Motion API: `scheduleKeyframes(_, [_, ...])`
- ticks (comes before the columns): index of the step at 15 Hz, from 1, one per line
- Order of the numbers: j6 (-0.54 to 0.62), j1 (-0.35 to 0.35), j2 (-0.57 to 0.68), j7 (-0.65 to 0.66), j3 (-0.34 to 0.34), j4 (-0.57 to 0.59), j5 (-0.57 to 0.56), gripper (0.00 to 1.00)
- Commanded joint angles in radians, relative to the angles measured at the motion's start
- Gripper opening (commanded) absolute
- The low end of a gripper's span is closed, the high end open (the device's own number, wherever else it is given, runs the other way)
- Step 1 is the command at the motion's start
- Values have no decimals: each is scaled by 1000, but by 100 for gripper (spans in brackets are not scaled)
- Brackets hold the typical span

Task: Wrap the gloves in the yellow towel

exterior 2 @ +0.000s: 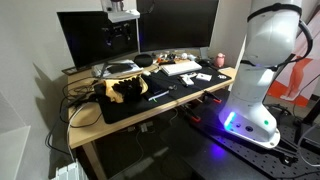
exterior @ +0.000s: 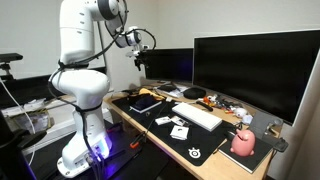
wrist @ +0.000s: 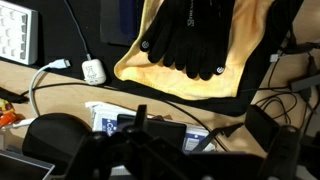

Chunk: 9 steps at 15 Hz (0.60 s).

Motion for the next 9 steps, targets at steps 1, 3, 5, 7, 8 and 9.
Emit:
scheduleKeyframes(1, [-2, 16, 0, -3, -16, 2, 4, 100])
scheduleKeyframes(3, [-6, 15, 5, 17, -20, 9, 8, 100])
scheduleKeyframes(5, [-17, 19, 32, 45, -20, 21, 36, 100])
scheduleKeyframes(7, [-8, 29, 62, 76, -21, 15, 56, 100])
scheduleKeyframes(8, [0, 35, 80, 85, -20, 12, 69, 100])
scheduleKeyframes(9, [11, 42, 97, 99, -21, 11, 73, 100])
